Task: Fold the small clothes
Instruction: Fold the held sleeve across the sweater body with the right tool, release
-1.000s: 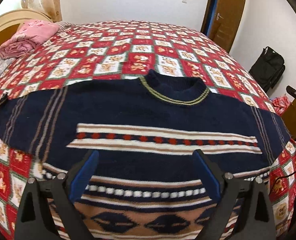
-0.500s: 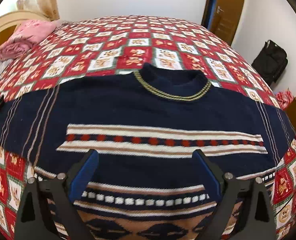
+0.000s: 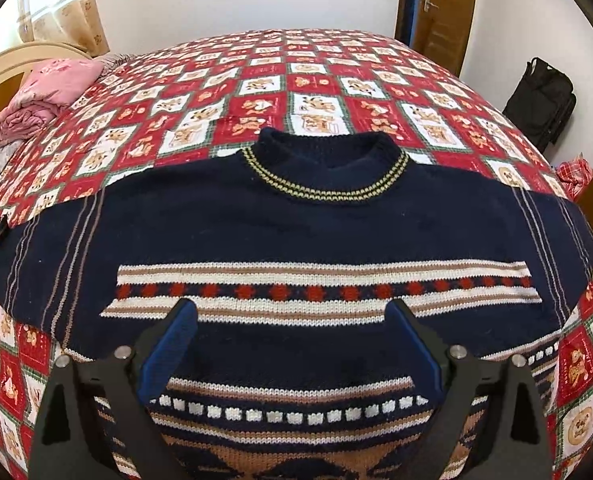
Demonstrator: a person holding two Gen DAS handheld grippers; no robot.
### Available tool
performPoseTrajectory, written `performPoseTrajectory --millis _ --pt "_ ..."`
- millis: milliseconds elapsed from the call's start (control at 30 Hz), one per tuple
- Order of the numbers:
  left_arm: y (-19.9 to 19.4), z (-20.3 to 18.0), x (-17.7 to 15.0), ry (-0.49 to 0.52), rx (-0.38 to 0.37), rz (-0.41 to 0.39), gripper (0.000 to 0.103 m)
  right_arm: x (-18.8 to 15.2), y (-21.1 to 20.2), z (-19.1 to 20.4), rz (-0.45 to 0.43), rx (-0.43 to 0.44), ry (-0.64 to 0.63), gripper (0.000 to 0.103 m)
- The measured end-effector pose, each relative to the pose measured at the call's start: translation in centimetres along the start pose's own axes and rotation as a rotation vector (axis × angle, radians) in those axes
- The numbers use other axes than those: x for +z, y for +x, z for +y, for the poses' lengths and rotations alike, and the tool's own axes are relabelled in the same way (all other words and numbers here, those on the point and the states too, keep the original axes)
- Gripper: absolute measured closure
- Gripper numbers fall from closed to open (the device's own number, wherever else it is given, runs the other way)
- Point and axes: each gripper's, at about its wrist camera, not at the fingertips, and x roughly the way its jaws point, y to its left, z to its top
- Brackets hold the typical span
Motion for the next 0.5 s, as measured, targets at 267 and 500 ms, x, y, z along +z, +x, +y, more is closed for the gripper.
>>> performPoseTrajectory --millis 267,500 --pt "-0.1 0.4 0.1 -0.019 0.014 0.002 0.006 0.7 1.0 0.5 -0.080 -0.064 0.081 0.086" --pt "-0.3 1.1 -0.2 -0.032 -0.001 -0.002 0.006 -1.0 -0.5 0.6 -0.174 -0.061 0.029 0.090"
